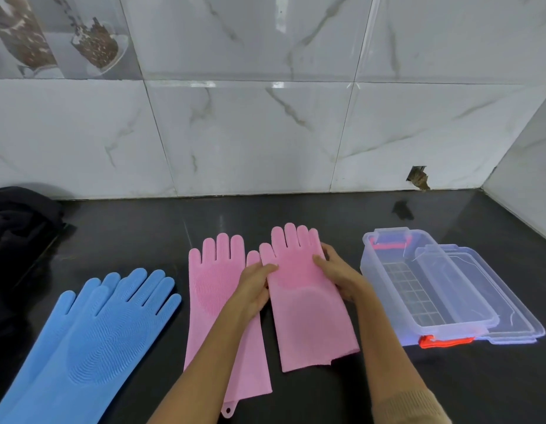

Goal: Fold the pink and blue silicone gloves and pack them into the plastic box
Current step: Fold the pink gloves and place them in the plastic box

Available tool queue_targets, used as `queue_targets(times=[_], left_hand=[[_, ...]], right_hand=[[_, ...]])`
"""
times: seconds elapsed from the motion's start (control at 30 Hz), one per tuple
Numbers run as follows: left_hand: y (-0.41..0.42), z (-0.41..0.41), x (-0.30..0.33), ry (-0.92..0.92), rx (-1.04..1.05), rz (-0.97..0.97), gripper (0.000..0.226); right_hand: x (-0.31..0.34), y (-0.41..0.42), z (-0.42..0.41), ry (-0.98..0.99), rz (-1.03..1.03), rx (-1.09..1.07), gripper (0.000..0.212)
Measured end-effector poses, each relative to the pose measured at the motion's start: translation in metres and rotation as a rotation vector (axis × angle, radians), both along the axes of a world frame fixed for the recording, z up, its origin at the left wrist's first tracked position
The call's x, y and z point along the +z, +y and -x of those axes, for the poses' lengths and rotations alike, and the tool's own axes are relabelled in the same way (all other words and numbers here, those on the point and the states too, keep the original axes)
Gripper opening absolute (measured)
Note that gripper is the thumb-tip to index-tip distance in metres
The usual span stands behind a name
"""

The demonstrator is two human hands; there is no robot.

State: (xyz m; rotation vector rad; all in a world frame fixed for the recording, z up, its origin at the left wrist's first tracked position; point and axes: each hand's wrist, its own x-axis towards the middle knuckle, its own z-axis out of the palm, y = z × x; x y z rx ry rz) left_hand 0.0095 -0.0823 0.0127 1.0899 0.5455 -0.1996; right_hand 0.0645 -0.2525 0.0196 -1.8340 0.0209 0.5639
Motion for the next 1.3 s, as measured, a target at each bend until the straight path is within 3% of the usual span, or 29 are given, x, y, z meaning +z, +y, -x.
queue_targets(times=[0.07, 0.2, 0.3, 0.47, 0.7, 0.87, 1.07, 1.3], left_hand=[[0.003, 0.001, -0.005, -0.023, -0.015, -0.198, 0.026], [0.001, 0.007, -0.003, -0.055, 0.013, -0.813, 0.011], [-0.004, 0.017, -0.002, -0.030, -0.015, -1.032, 0.014], [-0.011, 0.031, -0.006, 0.044, -0.051, -1.000, 0.013], [-0.009, 0.048, -0.007, 0.125, -0.159, -0.927, 0.023], [-0.010, 0.061, -0.011, 0.041, -0.149, -0.872, 0.004], [-0.012, 0.068, -0.004, -0.012, -0.116, -0.814, 0.007], [-0.016, 0.075, -0.014, 0.027, -0.078, -0.960, 0.008]], right_hand=[[-0.011, -0.001, 0.002, -0.054, 0.065, -0.071, 0.042], [-0.014, -0.004, 0.007, -0.140, 0.184, -0.169, 0.034], [-0.014, -0.007, 0.015, -0.203, 0.291, -0.244, 0.029], [-0.010, -0.015, 0.024, -0.193, 0.434, -0.206, 0.020], [0.007, -0.021, 0.040, 0.144, 0.483, -0.046, 0.027], [0.004, -0.024, 0.053, 0.079, 0.416, -0.041, 0.007], [0.010, -0.030, 0.061, 0.021, 0.353, -0.068, 0.014], [-0.005, -0.022, 0.075, -0.058, 0.394, -0.129, 0.017]])
